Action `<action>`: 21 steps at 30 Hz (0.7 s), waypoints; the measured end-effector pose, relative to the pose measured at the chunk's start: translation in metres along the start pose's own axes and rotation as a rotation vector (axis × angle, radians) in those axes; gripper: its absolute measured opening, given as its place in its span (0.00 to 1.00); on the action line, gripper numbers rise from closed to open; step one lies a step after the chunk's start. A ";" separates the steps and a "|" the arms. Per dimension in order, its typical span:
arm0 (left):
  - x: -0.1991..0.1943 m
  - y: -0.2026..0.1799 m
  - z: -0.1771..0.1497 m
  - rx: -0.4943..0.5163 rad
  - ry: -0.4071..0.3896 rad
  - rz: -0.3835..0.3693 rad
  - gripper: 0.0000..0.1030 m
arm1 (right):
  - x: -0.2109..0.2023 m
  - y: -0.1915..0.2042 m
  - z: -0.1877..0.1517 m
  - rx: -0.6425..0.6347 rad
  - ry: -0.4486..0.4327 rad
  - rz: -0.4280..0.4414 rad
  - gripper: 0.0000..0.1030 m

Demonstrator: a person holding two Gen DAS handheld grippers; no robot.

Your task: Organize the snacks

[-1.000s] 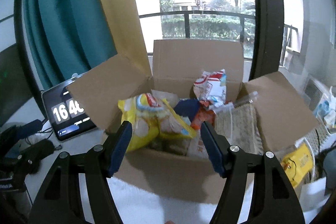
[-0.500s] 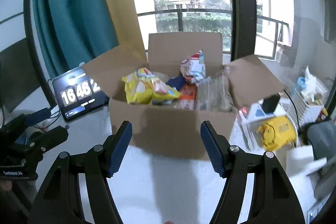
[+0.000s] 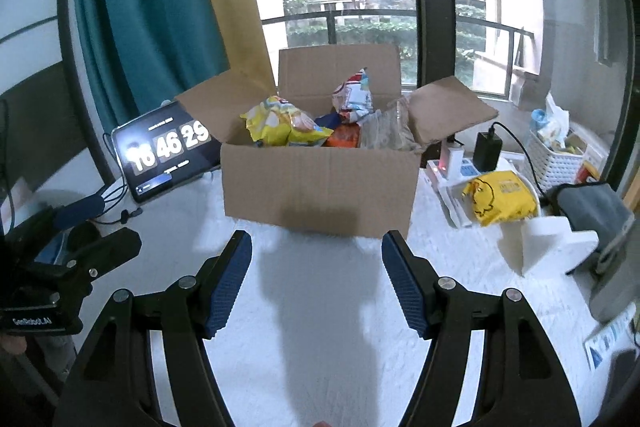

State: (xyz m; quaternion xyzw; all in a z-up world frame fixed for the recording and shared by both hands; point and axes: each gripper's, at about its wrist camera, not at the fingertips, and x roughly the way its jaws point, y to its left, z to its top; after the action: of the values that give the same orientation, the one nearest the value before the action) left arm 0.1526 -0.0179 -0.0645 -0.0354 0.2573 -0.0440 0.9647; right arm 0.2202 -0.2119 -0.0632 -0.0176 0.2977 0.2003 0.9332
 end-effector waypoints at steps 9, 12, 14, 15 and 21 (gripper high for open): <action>-0.044 -0.017 -0.004 0.000 -0.062 -0.015 0.95 | -0.050 0.003 -0.008 0.004 -0.066 -0.030 0.69; -0.058 -0.022 -0.004 0.007 -0.090 -0.018 0.95 | -0.067 0.003 -0.008 0.002 -0.097 -0.046 0.69; -0.067 -0.025 -0.003 0.009 -0.109 -0.011 0.95 | -0.078 0.004 -0.008 0.002 -0.116 -0.053 0.69; -0.071 -0.027 -0.003 0.010 -0.116 -0.012 0.95 | -0.082 0.004 -0.009 0.001 -0.123 -0.054 0.69; -0.091 -0.034 0.000 0.018 -0.152 -0.022 0.95 | -0.110 0.008 -0.011 -0.013 -0.164 -0.068 0.69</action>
State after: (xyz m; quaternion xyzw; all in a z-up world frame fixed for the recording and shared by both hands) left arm 0.0716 -0.0420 -0.0167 -0.0329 0.1824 -0.0538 0.9812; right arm 0.1295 -0.2461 -0.0103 -0.0172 0.2183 0.1714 0.9606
